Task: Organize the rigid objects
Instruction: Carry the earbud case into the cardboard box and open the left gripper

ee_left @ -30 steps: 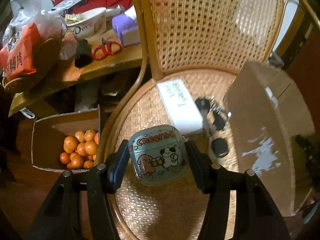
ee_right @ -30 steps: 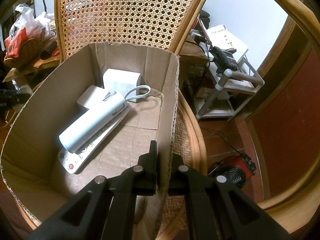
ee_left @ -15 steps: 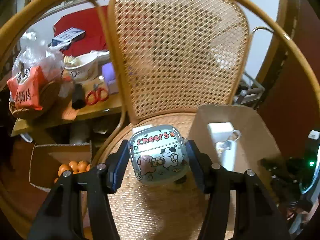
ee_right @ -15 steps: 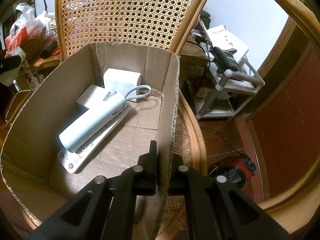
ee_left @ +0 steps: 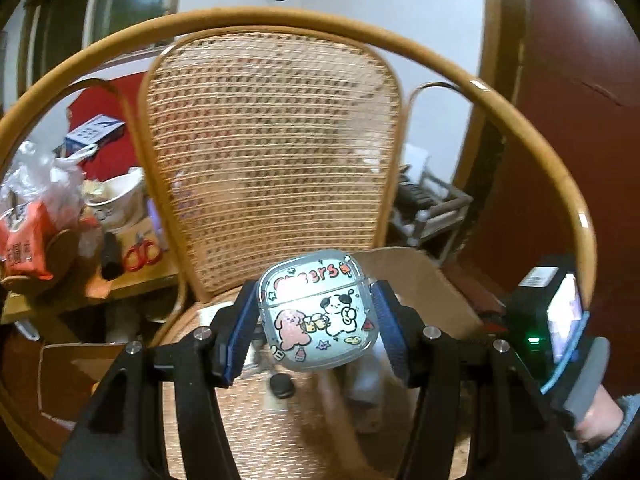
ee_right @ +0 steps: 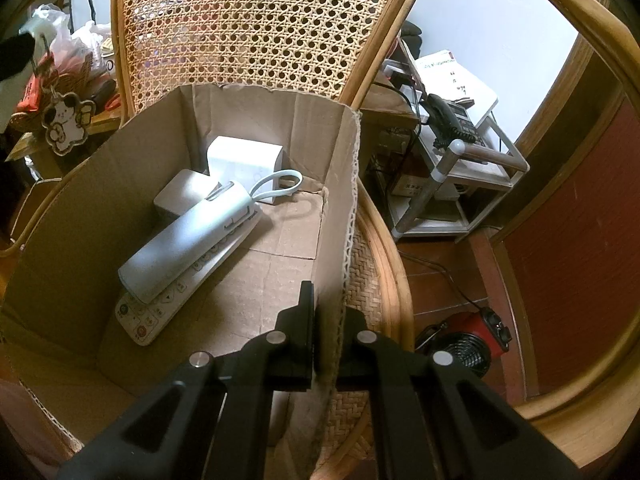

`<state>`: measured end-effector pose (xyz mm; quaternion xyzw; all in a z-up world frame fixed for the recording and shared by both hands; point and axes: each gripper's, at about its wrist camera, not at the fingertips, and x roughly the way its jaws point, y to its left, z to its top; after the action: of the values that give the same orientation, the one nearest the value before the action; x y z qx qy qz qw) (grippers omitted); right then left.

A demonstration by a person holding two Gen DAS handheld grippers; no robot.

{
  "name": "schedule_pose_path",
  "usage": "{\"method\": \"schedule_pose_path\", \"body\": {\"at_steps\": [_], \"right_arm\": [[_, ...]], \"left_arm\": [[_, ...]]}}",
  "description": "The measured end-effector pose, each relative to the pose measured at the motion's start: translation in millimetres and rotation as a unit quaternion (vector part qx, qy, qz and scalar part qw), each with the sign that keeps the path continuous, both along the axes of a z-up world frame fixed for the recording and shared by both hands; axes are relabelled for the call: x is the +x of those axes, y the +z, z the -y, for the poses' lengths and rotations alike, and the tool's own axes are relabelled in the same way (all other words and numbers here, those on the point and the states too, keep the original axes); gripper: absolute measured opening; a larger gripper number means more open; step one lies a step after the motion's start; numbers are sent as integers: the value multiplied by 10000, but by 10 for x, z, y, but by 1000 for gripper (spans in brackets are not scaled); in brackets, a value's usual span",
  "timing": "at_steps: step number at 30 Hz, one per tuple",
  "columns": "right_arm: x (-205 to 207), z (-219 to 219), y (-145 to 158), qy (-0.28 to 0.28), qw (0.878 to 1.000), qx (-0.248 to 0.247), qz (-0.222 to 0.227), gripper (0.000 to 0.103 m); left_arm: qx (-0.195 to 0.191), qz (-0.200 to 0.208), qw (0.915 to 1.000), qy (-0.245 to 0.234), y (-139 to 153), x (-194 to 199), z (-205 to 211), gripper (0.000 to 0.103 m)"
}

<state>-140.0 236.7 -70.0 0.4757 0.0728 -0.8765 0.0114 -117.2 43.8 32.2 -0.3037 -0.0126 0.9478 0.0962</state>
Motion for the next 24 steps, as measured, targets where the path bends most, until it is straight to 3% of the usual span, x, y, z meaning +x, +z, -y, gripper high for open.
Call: {"method": "schedule_pose_path", "body": {"at_steps": [3,10,20,24], "right_arm": [[1,-2,-2,-3,10000,-3,1,7],[-1,1,1,-2,10000,-2,1,7],[-1,-1,1,-2,10000,-7,4,7],[1,0,3,-2,10000,5,3,7]], "left_arm": [[203,98,9994,-281,-19,-7,-123,56],[11,642,9968,-487,-245,-98,-386,56],[-792,1226,9886,-371,-606,-187,-617,56],[-1037,1168,9869,-392,-610,-176,-663,56]]}}
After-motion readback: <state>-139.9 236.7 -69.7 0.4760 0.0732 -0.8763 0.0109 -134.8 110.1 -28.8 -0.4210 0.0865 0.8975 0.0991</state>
